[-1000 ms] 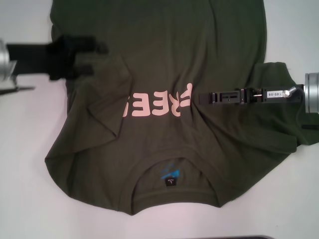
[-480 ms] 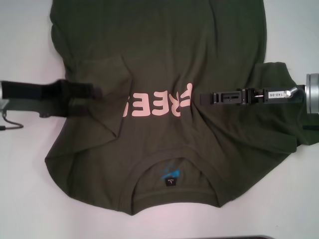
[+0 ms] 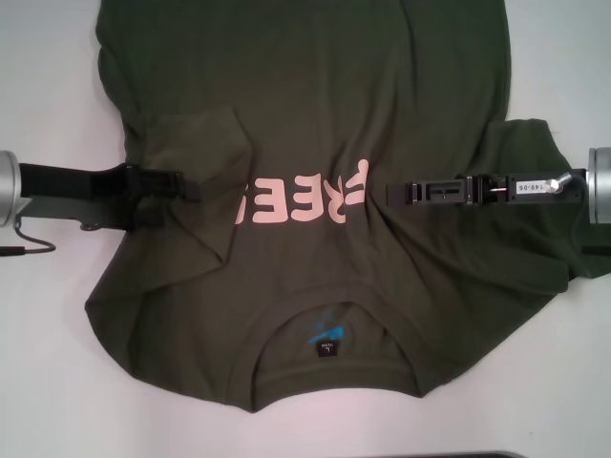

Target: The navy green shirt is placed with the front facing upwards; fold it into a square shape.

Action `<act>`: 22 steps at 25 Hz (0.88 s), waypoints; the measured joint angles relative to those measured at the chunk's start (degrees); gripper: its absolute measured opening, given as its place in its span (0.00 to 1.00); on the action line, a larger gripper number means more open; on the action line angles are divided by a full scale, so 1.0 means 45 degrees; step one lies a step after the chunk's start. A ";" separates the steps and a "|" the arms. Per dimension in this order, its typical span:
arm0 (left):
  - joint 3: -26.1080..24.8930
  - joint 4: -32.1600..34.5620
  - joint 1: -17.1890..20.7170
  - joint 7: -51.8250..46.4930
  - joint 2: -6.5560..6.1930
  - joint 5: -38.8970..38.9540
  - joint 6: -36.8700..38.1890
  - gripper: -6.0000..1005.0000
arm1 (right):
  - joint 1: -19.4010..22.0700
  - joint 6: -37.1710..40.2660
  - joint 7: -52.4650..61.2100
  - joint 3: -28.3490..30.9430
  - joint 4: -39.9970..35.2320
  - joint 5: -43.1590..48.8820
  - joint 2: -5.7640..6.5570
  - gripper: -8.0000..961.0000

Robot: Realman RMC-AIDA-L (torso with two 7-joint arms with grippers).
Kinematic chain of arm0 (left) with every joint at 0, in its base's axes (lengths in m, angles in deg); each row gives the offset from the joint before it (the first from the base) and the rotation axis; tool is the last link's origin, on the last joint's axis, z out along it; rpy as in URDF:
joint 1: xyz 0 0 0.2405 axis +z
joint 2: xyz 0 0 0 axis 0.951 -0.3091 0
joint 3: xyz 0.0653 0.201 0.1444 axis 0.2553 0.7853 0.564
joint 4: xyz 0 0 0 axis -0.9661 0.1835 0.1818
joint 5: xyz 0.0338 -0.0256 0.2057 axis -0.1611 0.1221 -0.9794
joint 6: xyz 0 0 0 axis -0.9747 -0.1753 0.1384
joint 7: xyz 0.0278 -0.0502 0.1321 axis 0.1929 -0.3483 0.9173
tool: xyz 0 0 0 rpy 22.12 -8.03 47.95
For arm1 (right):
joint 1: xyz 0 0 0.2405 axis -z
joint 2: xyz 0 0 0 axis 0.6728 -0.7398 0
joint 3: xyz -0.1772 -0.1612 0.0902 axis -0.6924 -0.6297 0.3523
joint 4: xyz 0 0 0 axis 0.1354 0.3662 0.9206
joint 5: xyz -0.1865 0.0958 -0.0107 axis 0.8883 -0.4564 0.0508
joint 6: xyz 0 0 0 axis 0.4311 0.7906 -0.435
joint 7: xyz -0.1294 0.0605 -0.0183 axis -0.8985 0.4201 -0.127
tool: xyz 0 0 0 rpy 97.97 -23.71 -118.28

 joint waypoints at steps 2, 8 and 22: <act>0.0030 0.0026 -0.0033 -0.0002 0.0025 -0.0076 -0.0131 0.69 | 0.0000 -0.0004 -0.0015 0.0000 0.0000 0.0000 0.0000 0.76; 0.0046 0.0068 -0.0255 -0.0072 0.0200 -0.0644 -0.0486 0.68 | -0.0002 -0.0008 -0.0034 0.0000 0.0012 -0.0001 0.0000 0.76; 0.0176 0.0097 -0.0628 -0.0020 0.0395 -0.0976 -0.0806 0.68 | 0.0039 -0.0008 -0.0044 0.0000 0.0034 -0.0002 0.0000 0.76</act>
